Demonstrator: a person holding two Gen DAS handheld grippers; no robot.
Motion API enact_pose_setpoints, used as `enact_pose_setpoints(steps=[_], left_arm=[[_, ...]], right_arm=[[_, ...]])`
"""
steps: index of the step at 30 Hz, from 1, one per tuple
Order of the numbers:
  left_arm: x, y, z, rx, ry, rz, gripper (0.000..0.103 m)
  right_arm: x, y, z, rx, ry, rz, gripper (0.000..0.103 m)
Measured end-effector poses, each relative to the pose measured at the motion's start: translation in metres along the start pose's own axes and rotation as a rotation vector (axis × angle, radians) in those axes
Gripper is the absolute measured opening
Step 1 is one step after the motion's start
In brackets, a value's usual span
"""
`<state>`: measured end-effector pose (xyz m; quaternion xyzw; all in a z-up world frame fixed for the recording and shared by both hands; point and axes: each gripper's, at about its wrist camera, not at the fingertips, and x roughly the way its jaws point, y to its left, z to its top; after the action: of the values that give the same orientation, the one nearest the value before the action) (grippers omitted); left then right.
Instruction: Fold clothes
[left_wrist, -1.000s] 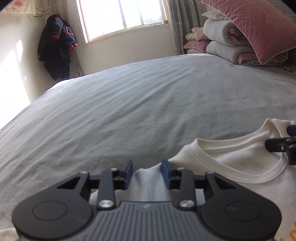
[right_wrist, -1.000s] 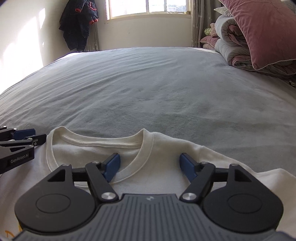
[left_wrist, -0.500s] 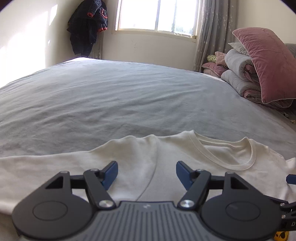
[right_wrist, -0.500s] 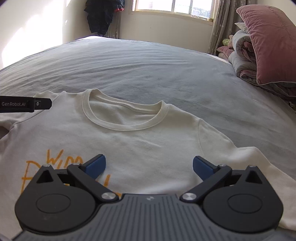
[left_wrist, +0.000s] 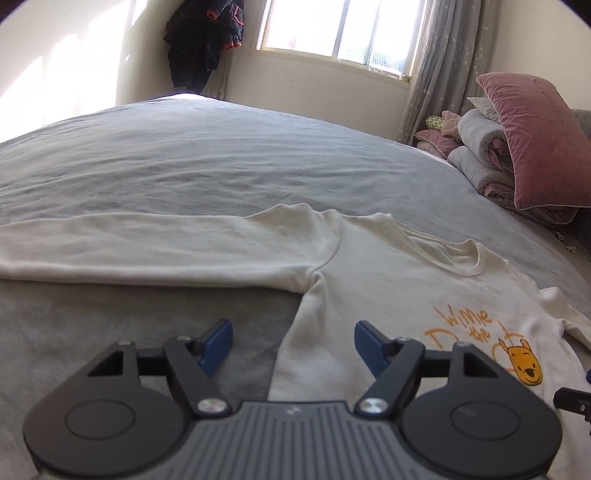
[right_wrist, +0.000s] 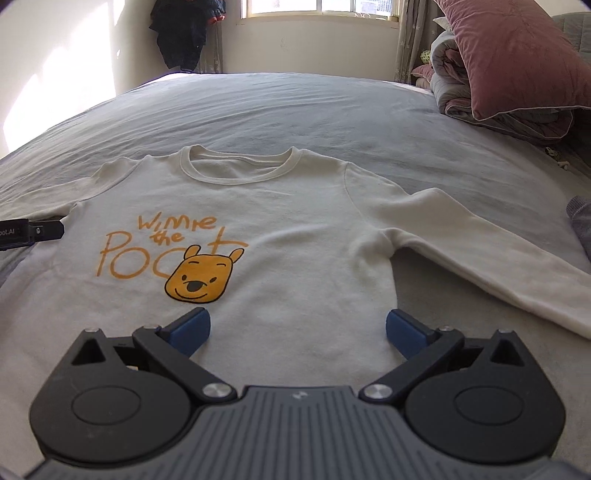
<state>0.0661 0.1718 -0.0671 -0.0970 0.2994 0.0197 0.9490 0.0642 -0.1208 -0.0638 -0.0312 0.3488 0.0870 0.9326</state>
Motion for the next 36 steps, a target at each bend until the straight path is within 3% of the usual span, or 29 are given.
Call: enact_pose_setpoints(steps=[9, 21, 28, 31, 36], left_arm=[[-0.019, -0.006, -0.009, 0.056, 0.086, 0.025, 0.075], [-0.020, 0.003, -0.008, -0.031, 0.083, 0.001, 0.079], [-0.021, 0.040, 0.003, -0.286, 0.103, -0.107, 0.075], [-0.019, 0.066, 0.006, -0.456, 0.121, -0.146, 0.062], [-0.004, 0.097, 0.005, -0.687, 0.109, -0.211, 0.049]], right_arm=[[-0.032, -0.019, -0.032, 0.054, 0.067, 0.017, 0.103], [-0.036, -0.023, -0.037, 0.027, 0.132, 0.042, 0.103], [-0.046, -0.026, -0.047, 0.018, 0.089, 0.060, 0.103], [-0.051, -0.021, -0.038, -0.012, 0.143, 0.043, 0.103], [-0.058, -0.025, -0.029, 0.009, 0.096, 0.061, 0.103]])
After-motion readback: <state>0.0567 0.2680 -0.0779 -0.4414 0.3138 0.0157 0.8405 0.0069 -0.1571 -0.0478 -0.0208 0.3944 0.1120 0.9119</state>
